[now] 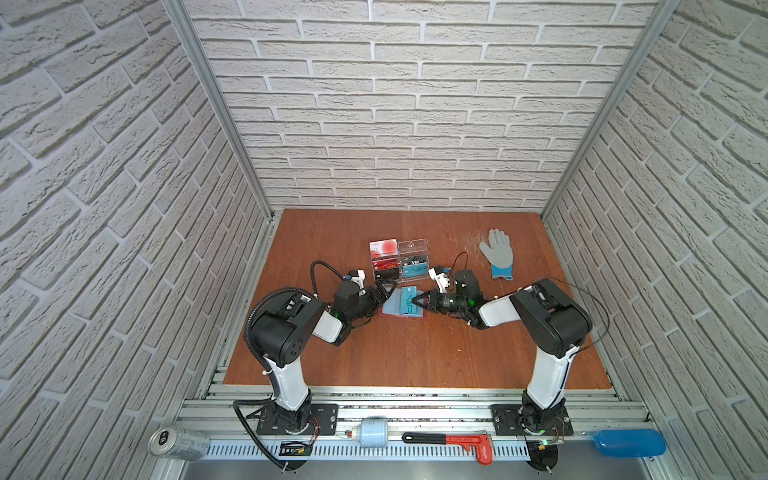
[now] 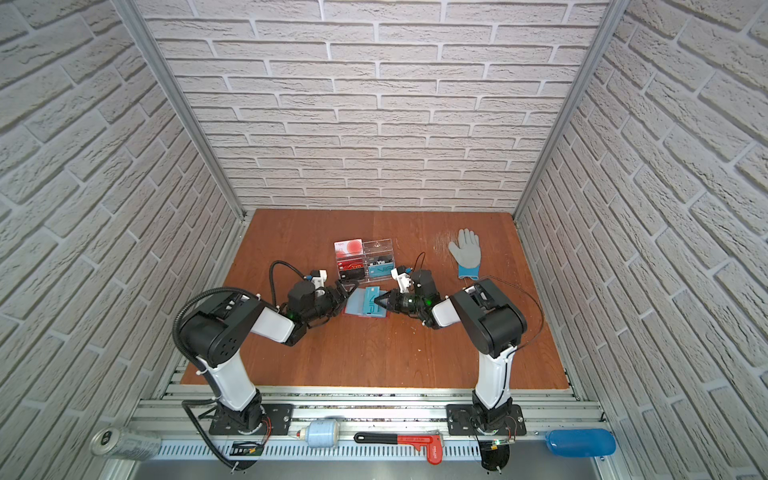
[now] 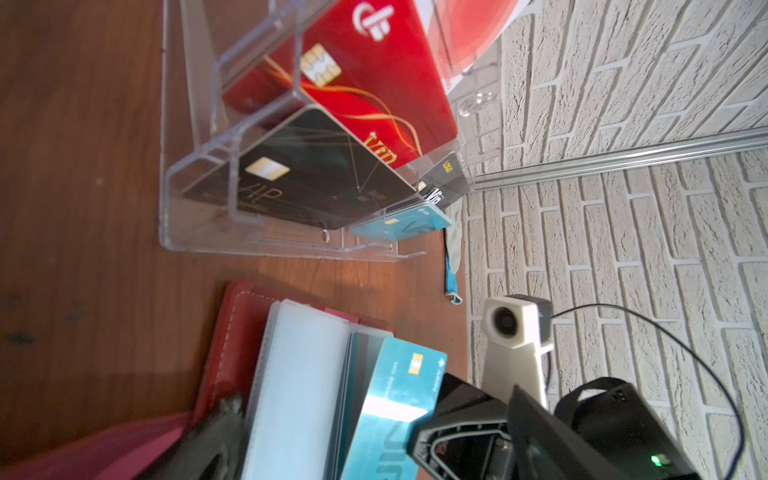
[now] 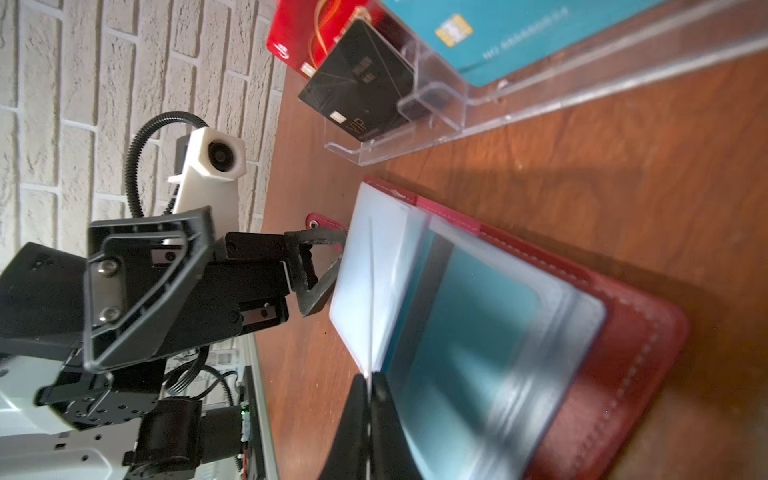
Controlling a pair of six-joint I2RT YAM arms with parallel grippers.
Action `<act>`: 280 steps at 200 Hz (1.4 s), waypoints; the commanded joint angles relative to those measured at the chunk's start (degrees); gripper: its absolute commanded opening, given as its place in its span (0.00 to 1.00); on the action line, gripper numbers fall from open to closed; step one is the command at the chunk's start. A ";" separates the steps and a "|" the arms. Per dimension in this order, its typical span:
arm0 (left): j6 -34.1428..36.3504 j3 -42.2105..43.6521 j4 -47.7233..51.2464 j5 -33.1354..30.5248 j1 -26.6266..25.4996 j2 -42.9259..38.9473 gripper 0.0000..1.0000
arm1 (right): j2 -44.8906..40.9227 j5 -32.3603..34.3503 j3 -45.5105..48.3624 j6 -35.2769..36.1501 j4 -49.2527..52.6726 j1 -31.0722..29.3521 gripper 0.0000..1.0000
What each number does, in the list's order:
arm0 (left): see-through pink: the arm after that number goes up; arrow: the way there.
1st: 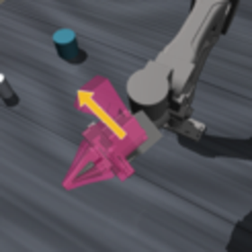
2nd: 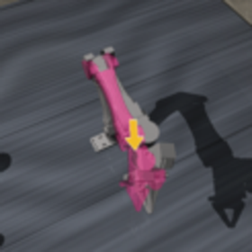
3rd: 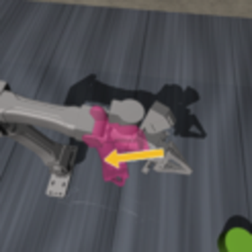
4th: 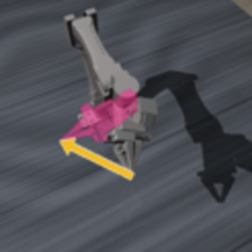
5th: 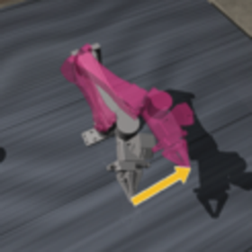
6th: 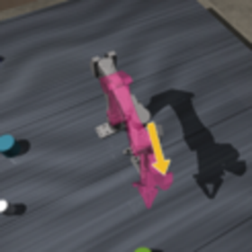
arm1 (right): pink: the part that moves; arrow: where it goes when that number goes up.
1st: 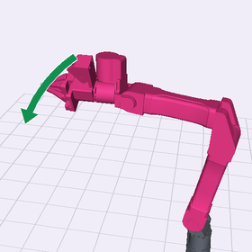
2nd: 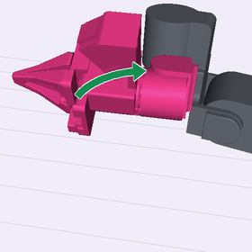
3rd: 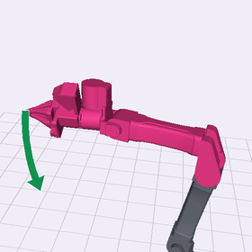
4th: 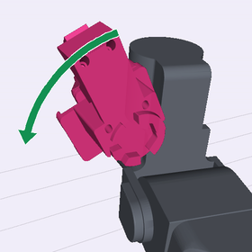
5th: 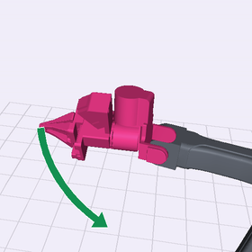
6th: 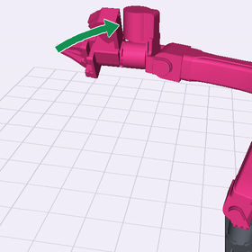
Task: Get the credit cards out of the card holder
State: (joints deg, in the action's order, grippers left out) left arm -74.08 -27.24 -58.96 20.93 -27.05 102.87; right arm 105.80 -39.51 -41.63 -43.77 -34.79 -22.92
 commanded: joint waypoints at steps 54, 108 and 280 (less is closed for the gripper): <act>5.92 -1.68 19.23 0.18 0.27 -6.96 0.98 | -15.67 18.75 -18.36 29.00 56.25 0.24 0.06; 15.45 -5.12 36.03 -4.26 -0.09 -16.80 0.98 | -12.57 31.11 -38.15 47.21 78.83 0.33 0.06; 21.60 -3.59 43.47 -13.68 -4.00 -28.29 0.98 | 24.01 36.98 -85.79 101.94 100.33 -4.33 0.06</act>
State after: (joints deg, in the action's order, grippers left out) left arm -52.69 -31.20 -12.03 8.14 -30.79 74.30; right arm 126.93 -4.29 -122.61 51.48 62.13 -26.20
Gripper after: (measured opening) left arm 0.983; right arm 0.058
